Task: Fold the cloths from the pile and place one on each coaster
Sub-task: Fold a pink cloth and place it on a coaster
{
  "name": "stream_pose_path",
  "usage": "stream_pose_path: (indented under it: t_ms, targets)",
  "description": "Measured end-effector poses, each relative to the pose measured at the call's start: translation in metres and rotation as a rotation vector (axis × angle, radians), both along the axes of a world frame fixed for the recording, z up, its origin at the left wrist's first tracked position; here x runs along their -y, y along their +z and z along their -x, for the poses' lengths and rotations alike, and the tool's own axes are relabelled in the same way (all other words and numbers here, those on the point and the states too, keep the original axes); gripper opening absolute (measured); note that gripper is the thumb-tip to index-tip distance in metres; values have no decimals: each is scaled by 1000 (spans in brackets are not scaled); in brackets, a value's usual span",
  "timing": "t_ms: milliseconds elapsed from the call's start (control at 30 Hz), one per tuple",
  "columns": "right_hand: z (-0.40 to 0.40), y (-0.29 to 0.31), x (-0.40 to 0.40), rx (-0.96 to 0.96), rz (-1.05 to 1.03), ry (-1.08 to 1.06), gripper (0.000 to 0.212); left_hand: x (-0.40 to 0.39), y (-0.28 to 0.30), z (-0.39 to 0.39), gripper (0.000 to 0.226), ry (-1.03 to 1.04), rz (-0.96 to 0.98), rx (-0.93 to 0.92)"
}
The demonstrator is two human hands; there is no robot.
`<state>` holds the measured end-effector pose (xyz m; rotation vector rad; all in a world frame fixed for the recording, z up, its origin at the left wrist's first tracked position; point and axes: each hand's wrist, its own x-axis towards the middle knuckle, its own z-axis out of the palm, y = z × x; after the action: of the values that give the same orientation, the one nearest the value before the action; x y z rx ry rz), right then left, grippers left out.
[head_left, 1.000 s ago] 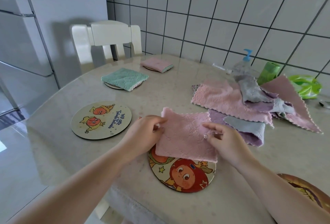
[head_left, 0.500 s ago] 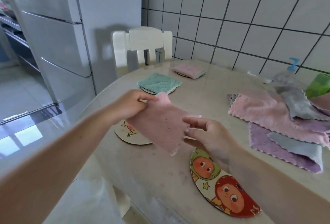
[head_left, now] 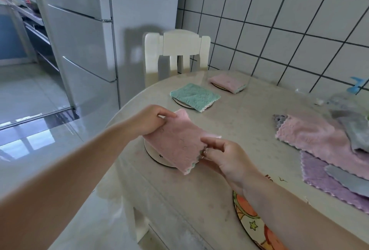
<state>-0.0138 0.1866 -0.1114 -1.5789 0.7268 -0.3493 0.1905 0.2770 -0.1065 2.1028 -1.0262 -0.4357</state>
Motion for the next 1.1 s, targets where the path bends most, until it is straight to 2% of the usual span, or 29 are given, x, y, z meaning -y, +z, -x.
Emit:
stream_pose_path:
  t_ms: [200, 367, 433, 500, 567, 633, 700, 767, 867, 967, 1100]
  targets:
    - [1, -8, 4, -47, 93, 5, 35, 3, -4, -6, 42, -23, -78, 72]
    - [6, -10, 2, -82, 157, 53, 35, 3, -8, -6, 41, -87, -181, 262]
    - [8, -10, 2, -71, 299, 10, 29, 2, -12, -6, 40, -85, -142, 356]
    - [7, -10, 2, -28, 492, -22, 28, 2, -15, -3, 36, -65, -23, 444]
    - [0, -9, -3, -12, 672, 26, 30, 5, -15, 4, 34, -132, 79, 520]
    - [-10, -12, -7, -157, 858, 155, 50, 10, -16, 14, 38, -269, 43, 576]
    - [-19, -17, -12, -387, 968, 276, 72, 14, -20, 22, 43, -347, -108, 628]
    - [-22, -23, -14, -548, 980, 318, 71, 17, -24, 22, 46, -351, -260, 626]
    - [-22, -30, -14, -595, 976, 320, 69, 19, -27, 21, 50, -333, -348, 599]
    - [-15, -27, -10, -524, 958, 313, 69, 22, -27, 24, 47, -315, -260, 600]
    - [14, -15, 12, -174, 904, 114, 50, 38, -17, 42, 33, -301, -31, 549]
